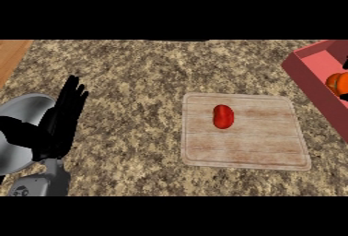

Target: Pick the squash from the cutting board and place it in the cardboard box

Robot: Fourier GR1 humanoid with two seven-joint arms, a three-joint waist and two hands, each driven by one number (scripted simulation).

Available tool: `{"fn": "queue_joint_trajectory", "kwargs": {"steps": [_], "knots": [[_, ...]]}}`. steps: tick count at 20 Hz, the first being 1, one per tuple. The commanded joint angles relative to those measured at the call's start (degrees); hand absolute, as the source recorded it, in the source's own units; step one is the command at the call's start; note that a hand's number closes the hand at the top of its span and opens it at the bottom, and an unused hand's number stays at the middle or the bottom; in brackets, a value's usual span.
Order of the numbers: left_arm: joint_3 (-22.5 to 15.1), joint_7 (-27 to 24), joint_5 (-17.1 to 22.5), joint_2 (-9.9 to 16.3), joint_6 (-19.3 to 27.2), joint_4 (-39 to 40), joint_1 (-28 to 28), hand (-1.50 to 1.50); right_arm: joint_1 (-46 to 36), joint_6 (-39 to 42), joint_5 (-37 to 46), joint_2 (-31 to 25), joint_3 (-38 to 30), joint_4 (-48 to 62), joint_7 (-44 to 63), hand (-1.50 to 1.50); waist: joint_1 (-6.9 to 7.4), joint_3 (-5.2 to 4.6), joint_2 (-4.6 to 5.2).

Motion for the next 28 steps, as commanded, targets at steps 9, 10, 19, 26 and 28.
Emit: {"fn": "queue_joint_trajectory", "kwargs": {"steps": [9, 10, 19, 26, 28], "knots": [[0.51, -1.99, -0.47, -0.14, 0.10, 2.51, -0.27, 0.00, -7.04, -18.65, -14.69, 1.41, -15.45, 9.97, -21.03, -1.50, -1.00, 0.16, -0.05], [1.43, -0.37, 0.23, 0.12, 0.66, 2.21, -1.33, 0.00, -7.45, -18.00, -16.87, 2.54, -16.87, 11.18, -22.05, -1.50, -0.89, 0.14, -0.12], [1.42, -1.85, -0.13, 0.16, 0.26, 2.77, -0.09, 0.00, -14.51, -2.03, -34.69, 0.98, -30.49, 17.55, -16.47, -1.50, -2.05, -0.02, -0.61], [1.87, 2.13, 0.54, 1.62, 0.20, -0.03, -1.82, 0.00, -9.68, 1.07, -41.52, -5.19, -36.69, 24.64, -24.18, -1.50, -0.97, 0.07, -0.23], [0.74, -0.53, -0.03, 0.22, -0.13, 1.35, -0.08, 0.00, -9.35, 2.91, -43.07, -9.76, -38.47, 26.65, -23.49, -1.50, -1.03, 0.06, -0.18]]}}
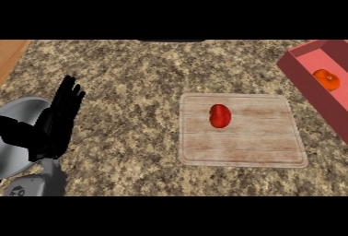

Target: Pick the squash from the cutting board and place it in the cardboard box

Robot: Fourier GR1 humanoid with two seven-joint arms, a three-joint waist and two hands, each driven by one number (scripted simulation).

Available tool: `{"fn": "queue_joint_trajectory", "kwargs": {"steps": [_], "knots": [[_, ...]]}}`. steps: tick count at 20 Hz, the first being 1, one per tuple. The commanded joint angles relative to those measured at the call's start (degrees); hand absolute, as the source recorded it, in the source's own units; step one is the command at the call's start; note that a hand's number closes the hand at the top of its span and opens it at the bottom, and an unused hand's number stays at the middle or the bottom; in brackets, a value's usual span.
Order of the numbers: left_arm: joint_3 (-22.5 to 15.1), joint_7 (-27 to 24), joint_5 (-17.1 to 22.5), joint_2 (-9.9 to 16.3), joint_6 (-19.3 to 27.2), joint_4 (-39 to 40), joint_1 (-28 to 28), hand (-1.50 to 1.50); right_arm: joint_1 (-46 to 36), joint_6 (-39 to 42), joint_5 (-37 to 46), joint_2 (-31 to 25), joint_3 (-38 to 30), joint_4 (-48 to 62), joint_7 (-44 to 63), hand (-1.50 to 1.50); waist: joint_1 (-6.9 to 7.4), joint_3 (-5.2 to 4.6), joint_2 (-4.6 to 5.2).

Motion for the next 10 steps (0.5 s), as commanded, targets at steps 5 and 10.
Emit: {"fn": "queue_joint_trajectory", "kwargs": {"steps": [5, 10], "knots": [[-0.45, 0.90, 1.10, 0.06, -1.27, -3.71, 3.22, 0.00, 3.77, 2.35, -5.69, -6.52, -3.71, 6.48, -5.36, -1.50, 0.38, 0.00, -0.01], [-1.34, -4.17, -1.68, -1.35, -0.19, 2.08, 1.30, 0.00, 4.72, 5.29, -6.68, -9.42, -2.26, 8.22, -6.53, -1.50, 0.23, -0.02, 0.07]]}}
